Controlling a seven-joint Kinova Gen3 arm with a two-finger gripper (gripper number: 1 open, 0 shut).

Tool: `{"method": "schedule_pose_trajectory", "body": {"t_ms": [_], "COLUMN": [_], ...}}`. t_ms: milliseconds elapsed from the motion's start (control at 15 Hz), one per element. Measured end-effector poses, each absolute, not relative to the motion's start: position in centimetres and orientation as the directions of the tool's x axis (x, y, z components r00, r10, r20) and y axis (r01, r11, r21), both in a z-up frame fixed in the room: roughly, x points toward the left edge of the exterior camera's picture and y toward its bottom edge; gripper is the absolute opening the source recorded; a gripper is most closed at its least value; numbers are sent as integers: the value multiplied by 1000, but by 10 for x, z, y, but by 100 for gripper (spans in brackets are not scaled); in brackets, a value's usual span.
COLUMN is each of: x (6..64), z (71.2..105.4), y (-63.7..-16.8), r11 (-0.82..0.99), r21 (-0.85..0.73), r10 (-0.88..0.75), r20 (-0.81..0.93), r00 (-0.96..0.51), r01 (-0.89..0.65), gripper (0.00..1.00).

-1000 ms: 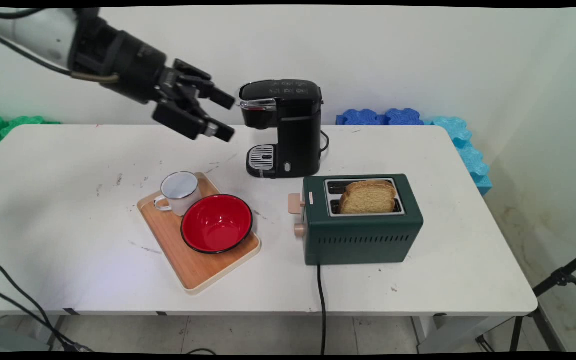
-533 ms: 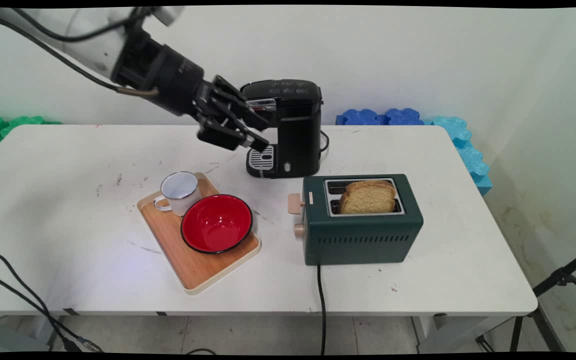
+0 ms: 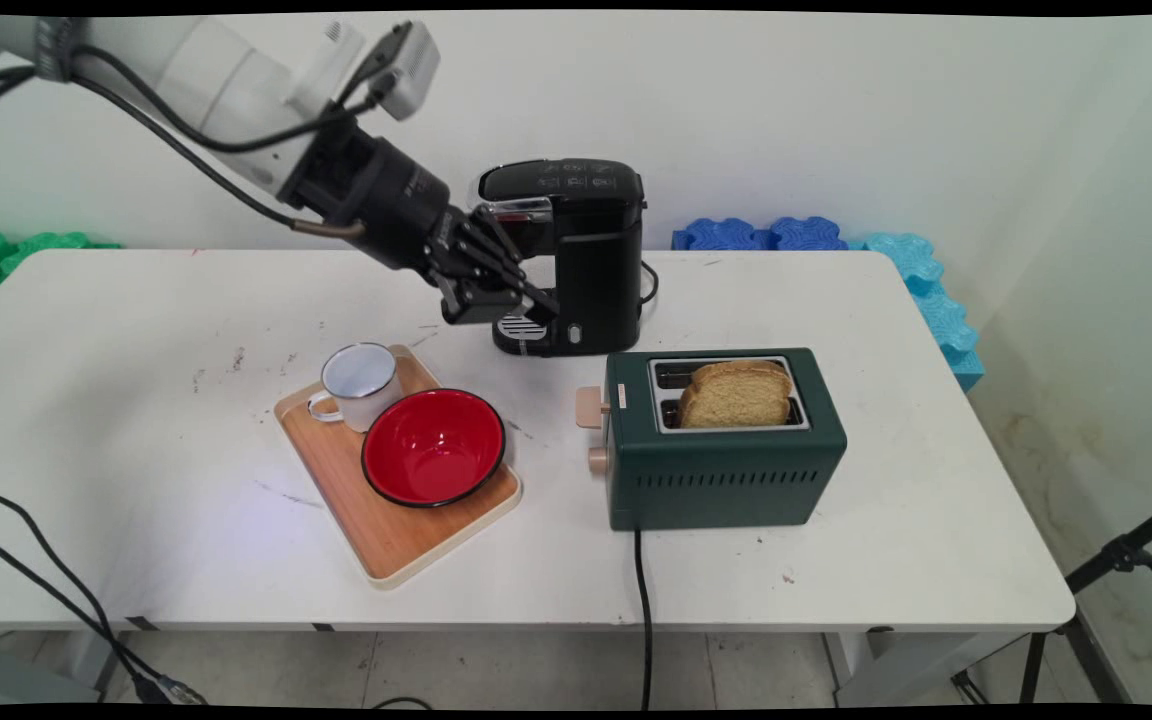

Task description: Press the toaster switch

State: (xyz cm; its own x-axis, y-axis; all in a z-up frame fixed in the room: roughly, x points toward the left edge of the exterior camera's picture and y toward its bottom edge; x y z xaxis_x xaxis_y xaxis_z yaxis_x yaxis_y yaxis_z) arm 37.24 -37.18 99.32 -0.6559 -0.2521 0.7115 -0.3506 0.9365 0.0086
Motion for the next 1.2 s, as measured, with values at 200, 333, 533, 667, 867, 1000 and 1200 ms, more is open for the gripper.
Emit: {"method": "schedule_pose_trajectory", "body": {"t_ms": [200, 333, 533, 667, 867, 1000, 1200], "x": [368, 366, 362, 359, 354, 350, 344], "z": [981, 973, 963, 955, 947, 942, 934], "y": [-375, -376, -379, -380, -382, -384, -387], "r11": [942, 945, 947, 948, 949, 950, 952], "r21": [12, 15, 16, 18, 20, 19, 11], "r10": [-251, -250, -249, -249, -250, -248, -240], "r20": [690, 678, 668, 662, 656, 654, 650], "r00": [-679, -692, -701, -707, -712, -715, -721], "r01": [-336, -327, -321, -317, -315, -313, -307], "gripper": [0, 0, 0, 0, 0, 0, 0]}}
